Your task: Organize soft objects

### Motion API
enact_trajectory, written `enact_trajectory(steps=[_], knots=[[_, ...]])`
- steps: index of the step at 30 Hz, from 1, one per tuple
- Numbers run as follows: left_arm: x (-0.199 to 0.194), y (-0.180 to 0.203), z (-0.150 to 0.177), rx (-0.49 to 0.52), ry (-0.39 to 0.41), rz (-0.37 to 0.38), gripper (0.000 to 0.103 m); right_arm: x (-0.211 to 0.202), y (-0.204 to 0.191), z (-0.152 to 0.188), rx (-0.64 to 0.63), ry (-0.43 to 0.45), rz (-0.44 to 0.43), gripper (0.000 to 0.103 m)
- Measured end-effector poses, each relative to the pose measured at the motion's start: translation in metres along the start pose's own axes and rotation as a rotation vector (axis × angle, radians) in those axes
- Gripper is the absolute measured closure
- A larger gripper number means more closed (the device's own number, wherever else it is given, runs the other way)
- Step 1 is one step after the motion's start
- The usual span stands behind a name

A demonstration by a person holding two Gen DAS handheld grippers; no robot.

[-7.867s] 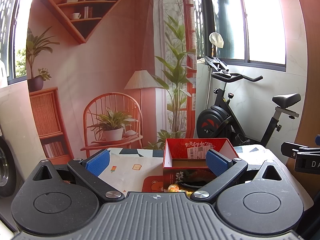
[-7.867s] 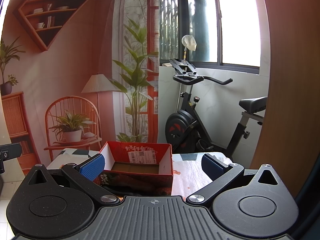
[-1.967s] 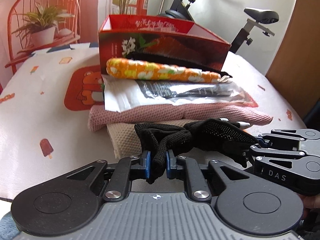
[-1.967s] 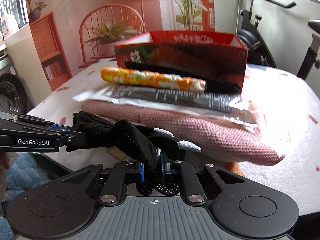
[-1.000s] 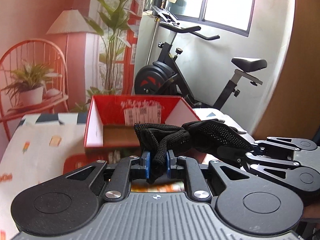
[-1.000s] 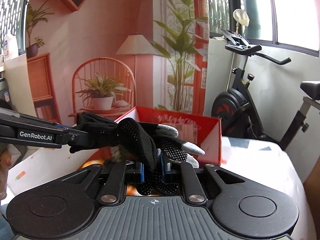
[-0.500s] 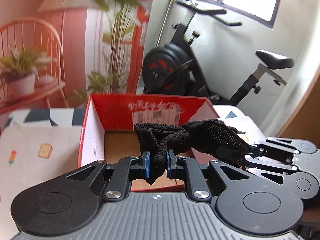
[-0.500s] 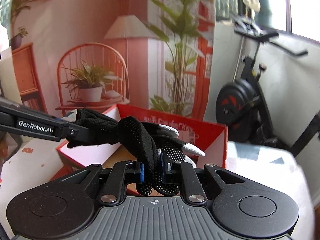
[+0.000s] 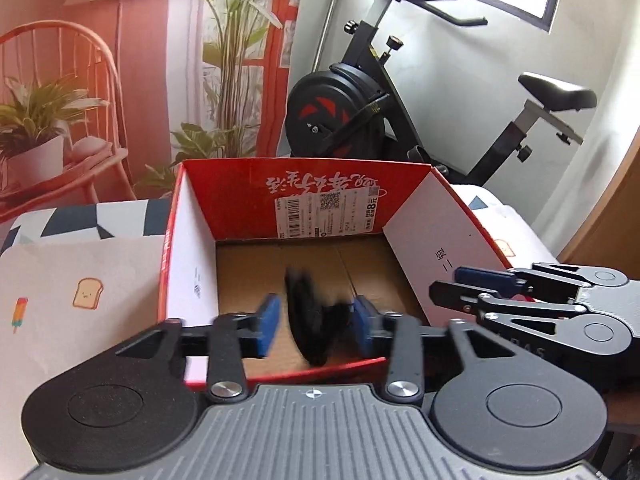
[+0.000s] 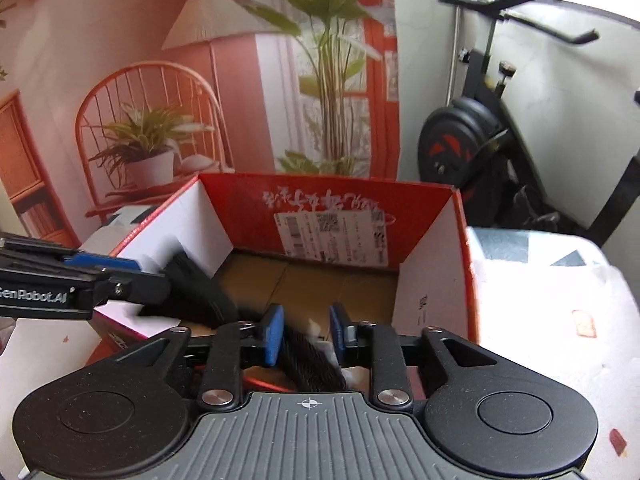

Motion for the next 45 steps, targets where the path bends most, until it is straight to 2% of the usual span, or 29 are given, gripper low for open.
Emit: enact_trajectory(steps=[9,13,22,26,29,32,37,45], knots=[[-0.029,0.0,0.024,-0.044,0.041,-0.021,0.053,-0.053,-0.005,0.039,0.006,0.123,-0.008,0.074],[-0.034,0.001,0.04,-0.083,0.046,-0.026,0.053,-0.061,-0.013,0.061,0.018,0.147,-0.024,0.074],[-0.023,-0.007,0.062,-0.141,-0.026,-0.052,0.054,-0.047,-0.024,0.099,0.059,0.09,-0.072,0.074],[-0.018,-0.02,0.068,-0.234,-0.049,0.003,0.055,-0.049,-0.013,0.107,0.097,0.094,-0.067,0.073],[-0.01,-0.015,0.069,-0.235,-0.059,0.001,0.055,-0.044,-0.007,0.112,0.103,0.063,-0.047,0.073],[0.0,-0.009,0.074,-0.228,-0.081,-0.017,0.055,-0.037,-0.005,0.118,0.114,0.034,-0.065,0.073],[0.002,-0.017,0.085,-0.303,-0.081,0.048,0.056,-0.034,-0.004,0.13,0.12,0.02,-0.086,0.072],[0.015,-0.012,0.085,-0.269,-0.087,0.007,0.056,-0.032,0.0,0.133,0.131,0.022,-0.099,0.072]])
Point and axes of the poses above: each gripper's, at about its wrist camera, not at the fingertips, and x roughly the way its jaws point, y to its right, z to its underside, the point moved 1 cm from there along x, roughly the way its jaws point, and after that the axes turned 12 degrees about -y, right-handed, at the moved point
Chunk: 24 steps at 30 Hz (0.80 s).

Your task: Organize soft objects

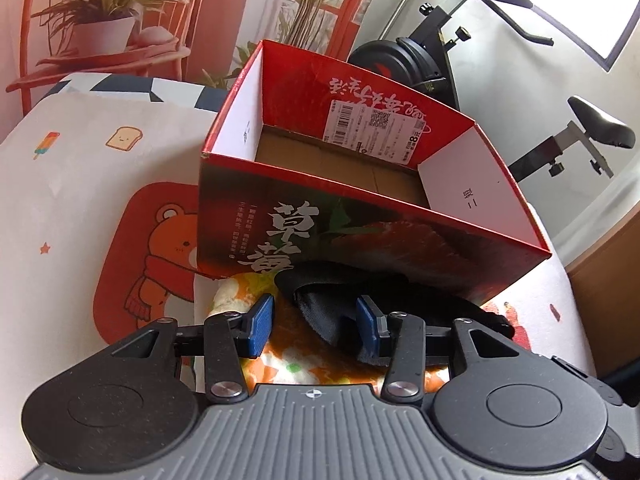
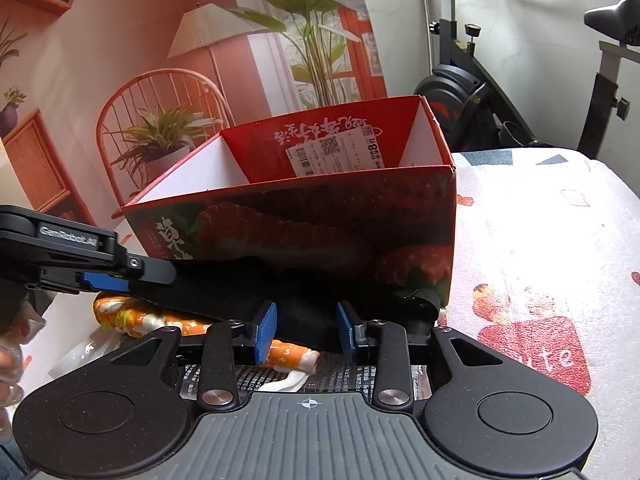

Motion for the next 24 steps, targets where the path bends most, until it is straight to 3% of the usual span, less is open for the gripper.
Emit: enact_trajectory(steps=[5,8,15,24], knots=[[0.005,0.001,0.001,0.024,0.014,-0.026,0.057,-0.003,0.004,-0.003,0.006,0.008,0.017,0.065],[0.006,0.0,0.0,0.028,0.023,-0.04,0.064,-0.006,0.014,-0.007,0.041,0.012,0.046,0.065],[0.007,0.001,0.002,0.056,0.037,-0.065,0.07,0.0,0.034,-0.011,0.079,-0.022,0.129,0.065],[0.007,0.001,0.001,0.08,0.045,-0.07,0.073,0.019,0.055,-0.015,0.19,-0.06,0.106,0.067]])
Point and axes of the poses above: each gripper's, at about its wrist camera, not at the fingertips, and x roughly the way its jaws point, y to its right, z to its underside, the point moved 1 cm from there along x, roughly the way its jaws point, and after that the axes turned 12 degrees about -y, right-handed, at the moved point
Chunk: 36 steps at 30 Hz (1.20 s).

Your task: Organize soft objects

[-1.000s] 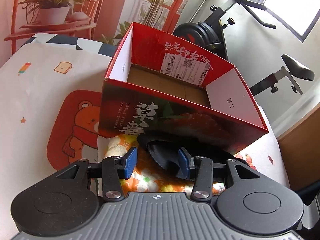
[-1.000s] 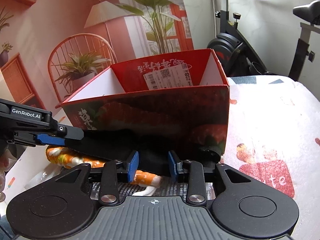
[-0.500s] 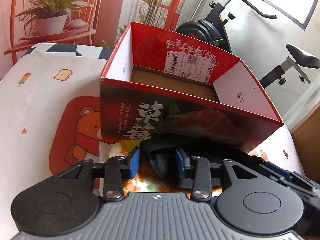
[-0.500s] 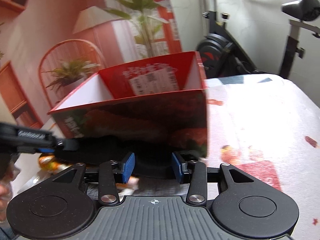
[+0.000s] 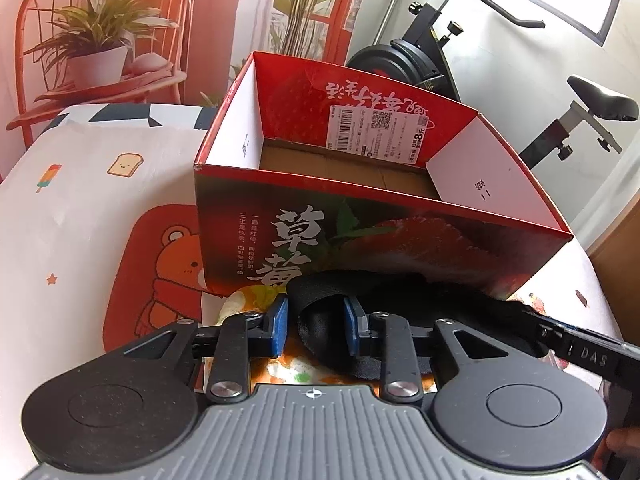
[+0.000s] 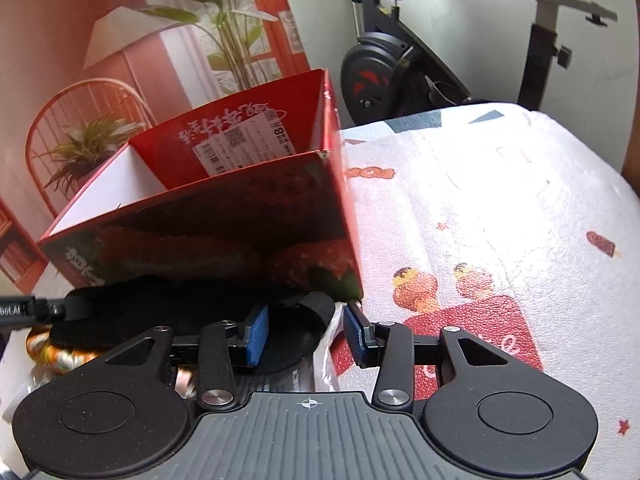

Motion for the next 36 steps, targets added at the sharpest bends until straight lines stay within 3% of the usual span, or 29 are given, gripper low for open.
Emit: enact_trajectory(steps=[2,7,25,36], knots=[[0.001,-0.001,0.0,-0.005,0.004,0.004,0.078,0.001,0.002,-0.001,0.003,0.003,0.002,0.082],[-0.012,0.002,-0.002,-0.001,0.063,-0.022,0.09,-0.011,-0.001,-0.003,-0.036,0.052,0.014,0.096],[-0.098,0.01,-0.003,0.02,0.273,-0.043,0.091,-0.094,-0.042,-0.026,-0.164,0.221,-0.063,0.097],[-0.105,0.019,-0.051,0.11,0.321,-0.06,0.091,-0.092,-0.047,-0.07,-0.189,0.195,-0.12,0.097]])
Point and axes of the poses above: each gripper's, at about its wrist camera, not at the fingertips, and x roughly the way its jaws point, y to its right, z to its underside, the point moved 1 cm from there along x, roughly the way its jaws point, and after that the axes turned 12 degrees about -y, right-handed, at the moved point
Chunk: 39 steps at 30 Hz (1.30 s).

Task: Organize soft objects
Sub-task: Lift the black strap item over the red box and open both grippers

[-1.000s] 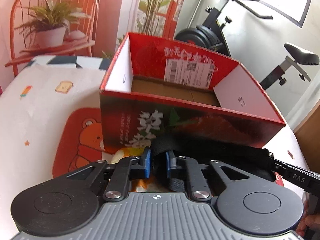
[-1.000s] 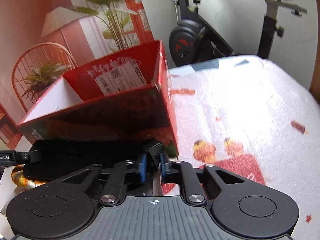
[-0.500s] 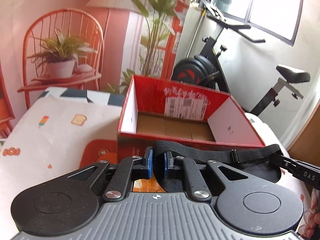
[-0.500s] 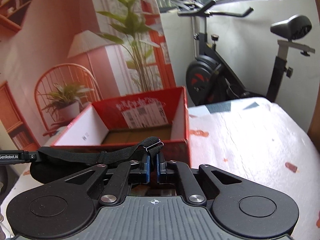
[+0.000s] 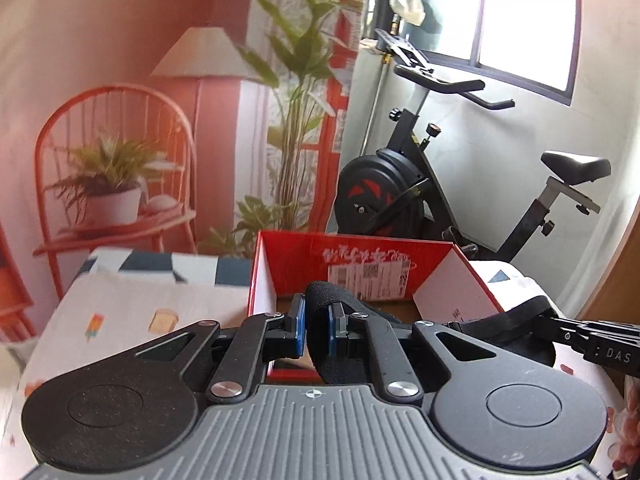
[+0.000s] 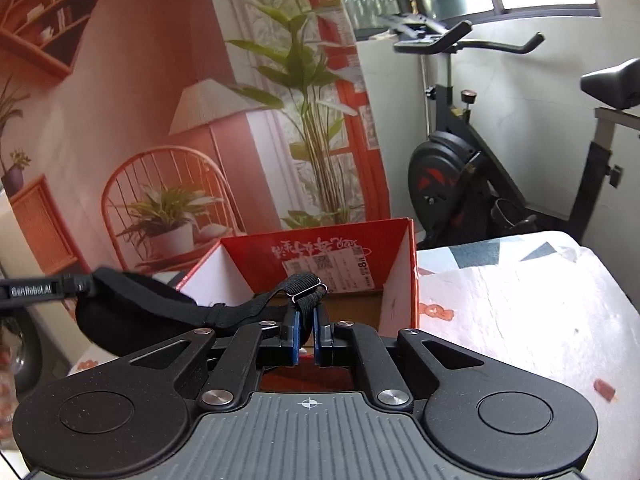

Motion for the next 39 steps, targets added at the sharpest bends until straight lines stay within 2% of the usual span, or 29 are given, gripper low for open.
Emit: enact_trajectory(steps=[6,11,14,18,23,30,33,35,39], knots=[[0.031,0.0,-0.03,0.016,0.008,-0.008,0.091,0.035,0.007,-0.03,-0.015,-0.051,0.02,0.097],[0.066,0.004,-0.049,0.011,-0.028,-0.033,0.091,0.072,0.003,-0.053,-0.096,-0.091,0.074,0.097],[0.085,0.0,-0.057,-0.008,-0.066,-0.034,0.091,0.097,0.003,-0.066,-0.101,-0.12,0.084,0.097],[0.105,-0.003,-0.064,-0.004,-0.08,-0.049,0.091,0.126,0.005,-0.082,-0.1,-0.154,0.091,0.097],[0.125,-0.002,-0.071,0.014,-0.092,-0.064,0.091,0.15,0.009,-0.092,-0.115,-0.183,0.111,0.097],[0.142,0.003,-0.072,0.067,-0.138,-0.048,0.091,0.165,0.017,-0.09,-0.117,-0.223,0.135,0.095],[0.139,0.004,-0.069,0.076,-0.15,-0.063,0.083,0.162,0.019,-0.086,-0.1,-0.229,0.145,0.087],[0.13,0.005,-0.064,0.087,-0.148,-0.074,0.06,0.157,0.019,-0.081,-0.08,-0.238,0.132,0.084],[0.111,0.006,-0.06,0.094,-0.146,-0.085,0.058,0.136,0.014,-0.068,-0.087,-0.239,0.118,0.084]])
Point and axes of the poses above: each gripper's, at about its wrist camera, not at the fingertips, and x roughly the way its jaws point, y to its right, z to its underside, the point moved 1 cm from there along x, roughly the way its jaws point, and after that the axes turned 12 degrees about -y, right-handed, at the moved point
